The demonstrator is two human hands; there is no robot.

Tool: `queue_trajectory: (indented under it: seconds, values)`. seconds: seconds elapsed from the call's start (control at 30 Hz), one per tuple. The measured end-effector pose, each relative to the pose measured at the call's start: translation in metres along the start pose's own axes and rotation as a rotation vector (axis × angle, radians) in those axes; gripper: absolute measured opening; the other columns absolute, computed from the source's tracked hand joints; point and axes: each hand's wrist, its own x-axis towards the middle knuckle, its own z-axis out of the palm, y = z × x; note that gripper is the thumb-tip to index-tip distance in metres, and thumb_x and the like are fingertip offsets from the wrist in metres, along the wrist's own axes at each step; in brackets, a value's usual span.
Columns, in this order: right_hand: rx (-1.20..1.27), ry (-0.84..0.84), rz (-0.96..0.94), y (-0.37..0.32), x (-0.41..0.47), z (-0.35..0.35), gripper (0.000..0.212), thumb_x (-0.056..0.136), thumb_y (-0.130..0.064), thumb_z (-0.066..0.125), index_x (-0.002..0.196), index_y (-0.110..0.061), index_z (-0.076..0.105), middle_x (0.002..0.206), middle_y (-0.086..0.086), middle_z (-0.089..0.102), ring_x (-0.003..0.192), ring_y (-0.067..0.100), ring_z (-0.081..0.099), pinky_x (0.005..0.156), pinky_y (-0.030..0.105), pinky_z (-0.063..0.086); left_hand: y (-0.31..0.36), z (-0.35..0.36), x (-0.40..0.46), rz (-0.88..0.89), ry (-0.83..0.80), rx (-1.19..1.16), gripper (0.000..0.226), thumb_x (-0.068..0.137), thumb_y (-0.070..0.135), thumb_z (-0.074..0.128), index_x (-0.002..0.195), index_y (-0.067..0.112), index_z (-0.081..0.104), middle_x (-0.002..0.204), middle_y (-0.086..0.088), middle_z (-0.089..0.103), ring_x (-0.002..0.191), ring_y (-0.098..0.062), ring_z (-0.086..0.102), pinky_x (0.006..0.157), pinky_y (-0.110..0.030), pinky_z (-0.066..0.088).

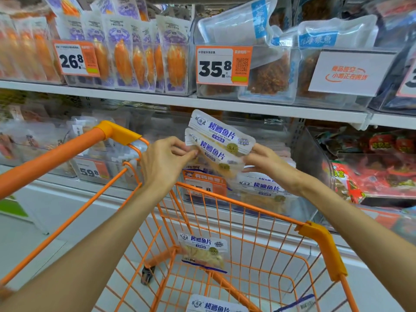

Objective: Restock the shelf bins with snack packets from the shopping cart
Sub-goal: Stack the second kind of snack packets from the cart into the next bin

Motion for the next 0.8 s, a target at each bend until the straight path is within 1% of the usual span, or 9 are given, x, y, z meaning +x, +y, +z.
queue_trajectory:
  seconds: [0.07,0.17,0.2,0.27,0.3,0.37,0.47,0.63,0.8]
  values:
    - [-0.024,0.019,-0.041,0.002,-0.004,0.006,0.048,0.080,-0.048,0.064,0.124,-0.033,0.052,0.125,-0.012,0.062,0.113,0.005,0.059,0.098,0.029,0.046,-0.001,0.001,0.000,-0.004,-0.004,-0.010,0.023,0.074,0.046,0.077,0.076,0.025,0.068,0.062,0.016,0.062,0.066,-0.003,0.065,0.061,-0.030,0.055]
    - [0.132,-0.004,-0.007,0.008,-0.005,0.011,0.042,0.073,-0.063,0.048,0.110,-0.043,0.053,0.103,-0.024,0.069,0.106,0.000,0.062,0.095,0.022,0.046,0.001,0.001,0.001,-0.020,0.006,-0.034,0.022,0.075,0.044,0.077,0.074,0.024,0.067,0.062,0.014,0.062,0.066,-0.003,0.065,0.060,-0.029,0.054]
    - [0.107,0.010,-0.023,0.008,-0.006,0.014,0.036,0.074,-0.060,0.050,0.107,-0.046,0.051,0.098,-0.029,0.067,0.104,-0.002,0.061,0.093,0.019,0.046,0.001,0.001,0.001,-0.018,0.012,-0.030,0.022,0.075,0.044,0.077,0.074,0.024,0.068,0.062,0.014,0.063,0.067,-0.004,0.065,0.060,-0.029,0.054]
    - [-0.031,0.100,-0.099,0.004,-0.007,0.020,0.030,0.082,-0.037,0.064,0.108,-0.046,0.050,0.100,-0.031,0.063,0.100,-0.009,0.061,0.086,0.012,0.049,0.002,0.000,0.002,0.000,0.006,-0.026,0.023,0.075,0.044,0.077,0.076,0.023,0.068,0.065,0.012,0.065,0.068,-0.004,0.066,0.059,-0.027,0.054]
    - [-0.084,0.172,-0.155,0.004,-0.007,0.021,0.034,0.084,-0.025,0.069,0.108,-0.043,0.053,0.102,-0.028,0.064,0.098,-0.009,0.062,0.085,0.013,0.050,0.002,0.000,0.002,0.016,-0.005,-0.028,0.025,0.074,0.045,0.077,0.080,0.022,0.069,0.068,0.012,0.067,0.069,-0.004,0.066,0.059,-0.025,0.053]
    - [-0.114,0.260,-0.218,0.002,-0.005,0.017,0.034,0.085,-0.017,0.068,0.107,-0.040,0.056,0.105,-0.022,0.066,0.097,-0.002,0.065,0.087,0.023,0.053,0.001,-0.001,0.002,0.061,-0.027,-0.052,0.036,0.074,0.045,0.077,0.096,0.020,0.065,0.082,0.010,0.068,0.076,-0.003,0.064,0.061,-0.018,0.050]
    - [-0.161,0.186,-0.201,0.002,-0.002,0.004,0.032,0.089,-0.015,0.064,0.114,-0.032,0.057,0.112,-0.013,0.067,0.102,0.006,0.066,0.092,0.028,0.053,-0.004,-0.005,0.003,0.145,-0.068,-0.045,0.056,0.071,0.044,0.079,0.115,0.022,0.052,0.101,0.012,0.058,0.089,-0.007,0.056,0.071,-0.026,0.048]
    - [-0.178,0.095,-0.205,-0.008,-0.005,-0.006,0.035,0.090,-0.009,0.062,0.123,-0.014,0.057,0.114,-0.005,0.068,0.102,0.008,0.067,0.090,0.023,0.052,-0.004,-0.009,0.004,0.192,-0.084,0.028,0.050,0.070,0.048,0.079,0.108,0.026,0.054,0.099,0.010,0.058,0.091,-0.005,0.050,0.070,-0.026,0.043]
    - [-0.342,0.218,-0.168,-0.002,0.002,0.004,0.040,0.085,-0.026,0.070,0.120,-0.019,0.054,0.111,-0.005,0.070,0.094,0.009,0.068,0.086,0.039,0.056,-0.006,-0.019,0.006,0.147,-0.116,0.109,0.038,0.072,0.056,0.072,0.091,0.024,0.064,0.079,0.012,0.067,0.077,-0.005,0.059,0.060,-0.025,0.047]
